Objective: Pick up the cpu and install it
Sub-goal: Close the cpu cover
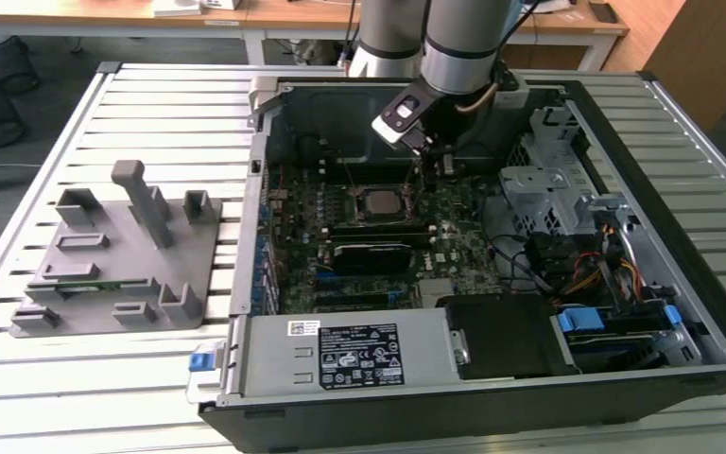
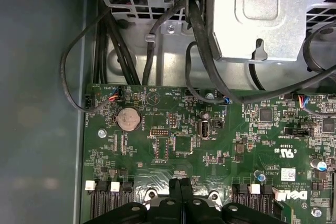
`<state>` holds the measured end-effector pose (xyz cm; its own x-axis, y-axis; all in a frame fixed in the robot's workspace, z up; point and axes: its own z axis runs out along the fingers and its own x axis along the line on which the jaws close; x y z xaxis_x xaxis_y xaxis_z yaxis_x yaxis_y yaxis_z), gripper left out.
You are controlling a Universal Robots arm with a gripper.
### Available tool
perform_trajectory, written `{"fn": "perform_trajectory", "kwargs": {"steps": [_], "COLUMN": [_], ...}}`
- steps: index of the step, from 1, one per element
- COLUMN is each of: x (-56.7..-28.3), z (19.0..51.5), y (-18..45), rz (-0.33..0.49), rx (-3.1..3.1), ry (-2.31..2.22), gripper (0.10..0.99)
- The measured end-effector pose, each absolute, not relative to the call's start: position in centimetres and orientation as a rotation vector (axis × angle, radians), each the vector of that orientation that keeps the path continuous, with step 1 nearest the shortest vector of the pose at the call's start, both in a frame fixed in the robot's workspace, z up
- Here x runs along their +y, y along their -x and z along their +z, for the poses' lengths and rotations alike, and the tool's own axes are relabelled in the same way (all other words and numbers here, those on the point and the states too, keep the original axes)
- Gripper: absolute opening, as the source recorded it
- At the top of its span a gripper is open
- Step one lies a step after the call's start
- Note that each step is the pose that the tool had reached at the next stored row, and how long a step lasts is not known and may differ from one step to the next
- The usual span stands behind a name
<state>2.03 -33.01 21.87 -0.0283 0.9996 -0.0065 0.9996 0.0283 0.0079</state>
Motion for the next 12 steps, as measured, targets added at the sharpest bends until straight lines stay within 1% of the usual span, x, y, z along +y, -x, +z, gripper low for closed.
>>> {"fn": "perform_trajectory", "kwargs": {"steps": [12], "x": [-33.01], "z": [21.63], "y": [-1.83], "rz": [0.001], "rx": [2.245], "ry": [-2.183], "gripper": [0.106]}}
